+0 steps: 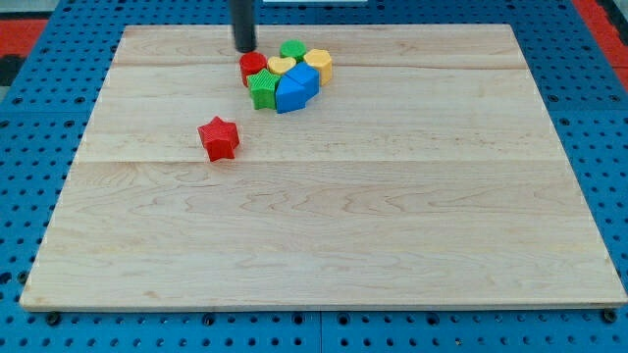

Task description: Push the red circle slightly down

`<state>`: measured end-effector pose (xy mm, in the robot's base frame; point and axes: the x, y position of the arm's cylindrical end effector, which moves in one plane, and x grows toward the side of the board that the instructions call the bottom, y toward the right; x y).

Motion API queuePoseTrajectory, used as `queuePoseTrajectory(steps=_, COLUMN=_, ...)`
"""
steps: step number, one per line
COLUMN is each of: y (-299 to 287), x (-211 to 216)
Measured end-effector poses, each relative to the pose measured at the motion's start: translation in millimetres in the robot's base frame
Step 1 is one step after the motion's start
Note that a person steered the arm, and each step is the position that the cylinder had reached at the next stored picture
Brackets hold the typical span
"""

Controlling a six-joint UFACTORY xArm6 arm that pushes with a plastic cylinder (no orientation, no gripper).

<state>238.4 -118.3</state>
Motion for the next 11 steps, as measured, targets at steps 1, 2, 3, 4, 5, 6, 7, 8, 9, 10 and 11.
queuePoseTrajectory(steps=1, y=12.9, x=3.5)
queuePoseTrajectory(steps=2, y=44.4, x=3.4)
queuePoseTrajectory(steps=3, y=36.8, x=10.7)
queuePoseTrajectory(steps=4, y=35.9, x=10.8)
queuePoseTrajectory(steps=5, y=32.4, x=10.8)
queuePoseTrajectory(steps=6, y=30.8, x=10.8)
queuePoseTrajectory(steps=7, y=30.8, x=16.0)
queuePoseTrajectory(steps=8, y=30.8, x=24.3)
queuePoseTrajectory(steps=9, y=25.7, x=24.3)
queuePoseTrajectory(steps=10, y=-31.3, x=25.6)
queuePoseTrajectory(steps=11, y=-46.4, x=104.1)
